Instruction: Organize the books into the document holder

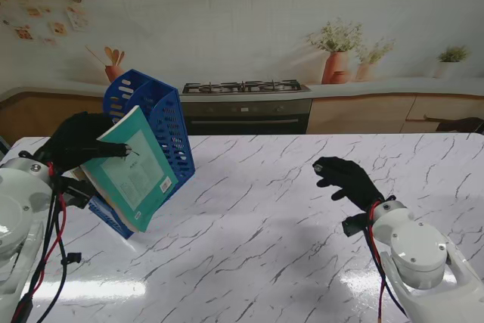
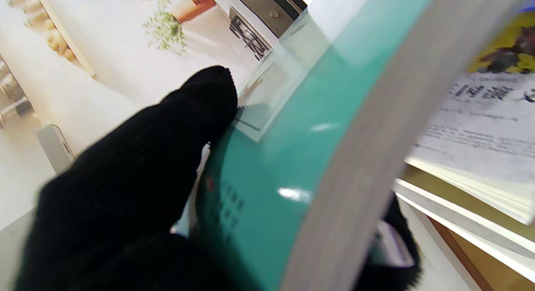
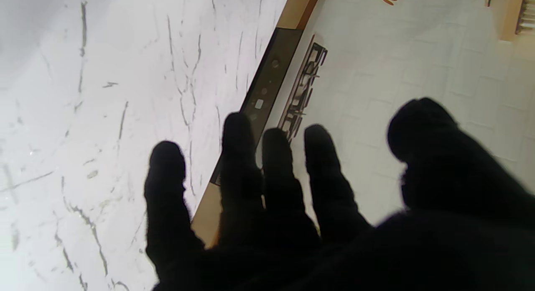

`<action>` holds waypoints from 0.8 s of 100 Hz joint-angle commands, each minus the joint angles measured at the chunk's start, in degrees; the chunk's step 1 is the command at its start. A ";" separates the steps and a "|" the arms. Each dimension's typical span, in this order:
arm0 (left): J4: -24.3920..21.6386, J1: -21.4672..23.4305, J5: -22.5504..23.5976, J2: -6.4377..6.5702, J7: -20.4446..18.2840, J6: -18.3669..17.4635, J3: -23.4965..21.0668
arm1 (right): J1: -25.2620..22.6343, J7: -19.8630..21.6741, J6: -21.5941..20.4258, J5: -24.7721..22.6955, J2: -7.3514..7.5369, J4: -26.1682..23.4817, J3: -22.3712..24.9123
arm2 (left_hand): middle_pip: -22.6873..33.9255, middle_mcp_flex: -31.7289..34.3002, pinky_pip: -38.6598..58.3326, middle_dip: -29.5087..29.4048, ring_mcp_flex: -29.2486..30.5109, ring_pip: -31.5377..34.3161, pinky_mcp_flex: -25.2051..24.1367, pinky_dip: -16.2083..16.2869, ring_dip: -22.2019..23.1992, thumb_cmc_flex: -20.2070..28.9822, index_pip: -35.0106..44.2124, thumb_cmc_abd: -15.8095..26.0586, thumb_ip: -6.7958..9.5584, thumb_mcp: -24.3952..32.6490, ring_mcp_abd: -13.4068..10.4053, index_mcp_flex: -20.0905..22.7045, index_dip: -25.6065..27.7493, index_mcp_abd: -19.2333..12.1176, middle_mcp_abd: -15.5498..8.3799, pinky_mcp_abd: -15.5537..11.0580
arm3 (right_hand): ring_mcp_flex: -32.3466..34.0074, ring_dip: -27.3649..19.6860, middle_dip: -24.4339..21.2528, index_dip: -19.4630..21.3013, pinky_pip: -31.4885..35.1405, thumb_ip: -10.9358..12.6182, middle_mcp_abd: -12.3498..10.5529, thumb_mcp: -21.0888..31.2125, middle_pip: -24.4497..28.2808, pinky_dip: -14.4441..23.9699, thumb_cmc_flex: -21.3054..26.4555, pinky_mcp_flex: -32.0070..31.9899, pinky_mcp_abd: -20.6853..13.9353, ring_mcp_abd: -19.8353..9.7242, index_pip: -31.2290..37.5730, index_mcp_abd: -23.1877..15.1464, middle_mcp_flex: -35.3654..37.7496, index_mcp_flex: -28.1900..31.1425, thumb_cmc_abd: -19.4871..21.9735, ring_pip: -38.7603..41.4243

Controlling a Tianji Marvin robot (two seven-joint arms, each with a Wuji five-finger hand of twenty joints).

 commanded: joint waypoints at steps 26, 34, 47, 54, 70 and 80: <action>0.92 -1.81 0.19 0.90 -2.85 1.96 -3.60 | 0.38 0.81 0.43 -0.44 -0.24 0.59 -0.41 | -1.63 4.33 12.82 0.27 2.26 3.99 1.89 -0.92 -0.64 7.95 5.79 2.34 6.03 8.24 -3.38 2.96 1.90 1.21 -5.36 -16.59 | 0.55 -0.18 0.14 0.80 -0.38 1.77 -1.14 1.18 -0.29 -0.76 -1.81 -0.49 -4.82 -0.22 -0.55 -0.61 0.53 -0.12 -0.25 -0.05; 1.06 -2.26 2.40 1.12 -3.24 2.38 -4.01 | 0.62 0.77 0.60 -0.61 -0.26 0.95 -0.61 | -1.73 4.33 12.83 0.26 2.26 3.97 1.90 -0.98 -0.62 7.91 5.77 2.28 6.05 8.17 -3.36 2.92 1.93 1.10 -5.52 -16.56 | 0.32 -0.20 0.19 0.79 -0.54 1.77 -1.01 1.07 -0.39 -0.83 -1.63 -0.59 -4.97 -0.18 -0.62 -0.46 0.31 -0.29 -0.05 -0.27; 1.80 -3.42 4.22 1.56 -4.42 3.09 -4.91 | 0.66 0.67 0.51 -0.66 -0.27 1.09 -0.73 | -1.88 4.38 12.84 0.27 2.27 3.94 1.89 -1.05 -0.57 7.78 5.74 2.26 6.00 8.03 -3.36 2.88 1.97 0.84 -5.59 -16.52 | 0.02 -0.19 0.29 0.79 -0.80 1.77 -1.03 0.60 -0.42 -0.93 -1.35 -0.74 -5.18 -0.36 -0.69 -0.28 0.00 -0.48 0.38 -0.48; 3.10 -4.50 5.33 1.41 -3.66 2.76 -4.75 | 0.63 0.56 0.55 -0.82 -0.28 1.06 -0.77 | -2.02 4.36 12.77 0.29 2.25 3.90 1.85 -1.13 -0.55 7.82 5.72 2.16 5.89 7.92 -3.31 2.90 1.99 0.69 -5.68 -16.42 | -0.03 -0.15 0.35 0.80 -0.87 1.80 -0.97 0.27 -0.33 -0.94 -1.11 -0.76 -5.38 -0.41 -0.71 -0.08 -0.15 -0.57 0.67 -0.46; 6.19 -7.46 6.65 1.44 -3.28 2.24 -3.80 | 0.09 0.43 0.39 -2.07 -0.17 0.63 -0.66 | -2.35 4.33 12.73 0.27 2.26 3.85 1.84 -1.26 -0.49 7.66 5.68 2.14 5.55 7.73 -3.25 2.93 1.99 0.24 -5.95 -16.16 | -0.12 -0.08 0.42 0.83 -0.96 1.88 -1.00 -0.70 -0.07 -0.94 -0.73 -0.77 -5.63 -0.49 -0.73 0.02 -0.27 -0.54 0.98 -0.28; 8.38 -9.53 7.96 1.58 -3.44 1.37 -2.90 | 0.02 0.32 0.44 -2.33 -0.18 0.59 -0.62 | -2.57 4.30 12.75 0.25 2.23 3.76 1.85 -1.32 -0.47 7.49 5.65 2.12 5.31 7.67 -3.29 2.95 1.98 -0.08 -6.28 -16.09 | 0.04 -0.04 0.44 0.87 -0.89 1.95 -0.94 -1.09 0.13 -0.89 -0.53 -0.58 -5.75 -0.49 -0.66 -0.04 -0.19 -0.33 0.96 -0.07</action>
